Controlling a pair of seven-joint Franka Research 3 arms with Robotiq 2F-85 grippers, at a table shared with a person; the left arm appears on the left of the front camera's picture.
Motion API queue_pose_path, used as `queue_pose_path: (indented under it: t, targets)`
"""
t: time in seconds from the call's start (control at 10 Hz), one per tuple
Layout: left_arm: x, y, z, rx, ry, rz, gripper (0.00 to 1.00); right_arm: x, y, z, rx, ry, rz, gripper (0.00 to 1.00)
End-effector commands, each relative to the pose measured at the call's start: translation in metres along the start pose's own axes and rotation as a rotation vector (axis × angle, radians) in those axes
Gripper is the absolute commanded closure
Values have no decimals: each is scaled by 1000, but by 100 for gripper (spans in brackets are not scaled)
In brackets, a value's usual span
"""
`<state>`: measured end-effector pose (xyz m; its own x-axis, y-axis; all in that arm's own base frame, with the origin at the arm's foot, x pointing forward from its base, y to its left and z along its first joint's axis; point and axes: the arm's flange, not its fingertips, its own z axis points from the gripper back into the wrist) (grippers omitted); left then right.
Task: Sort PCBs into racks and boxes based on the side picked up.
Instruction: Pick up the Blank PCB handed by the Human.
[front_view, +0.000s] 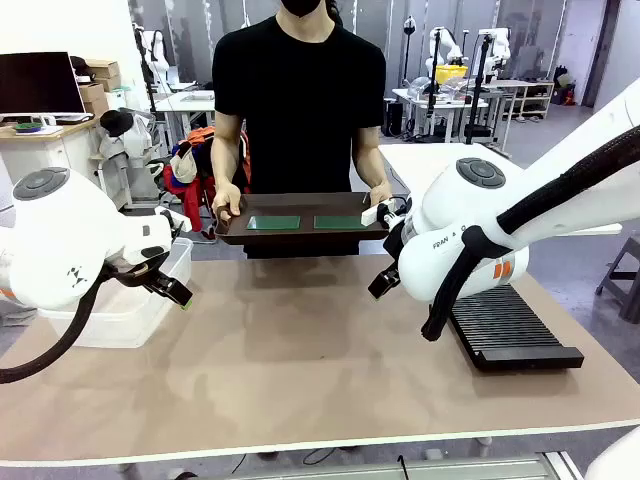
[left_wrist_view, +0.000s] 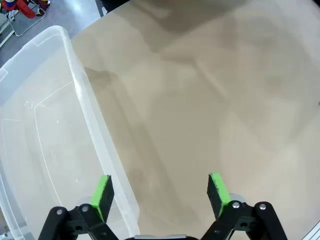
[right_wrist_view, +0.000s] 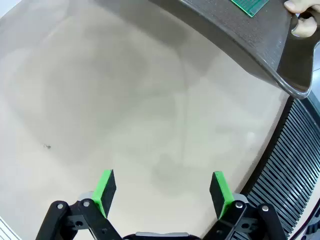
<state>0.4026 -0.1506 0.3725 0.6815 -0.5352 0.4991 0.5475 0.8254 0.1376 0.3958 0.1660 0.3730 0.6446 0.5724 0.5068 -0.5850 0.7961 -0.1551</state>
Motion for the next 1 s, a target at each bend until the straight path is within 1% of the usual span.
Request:
queue_pose_path:
  t: [0.0,0.9]
  targets:
    - [0,0,0,0,0,0,0,0,0,0,0,0,0,0]
    - [0,0,0,0,0,0,0,0,0,0,0,0,0,0]
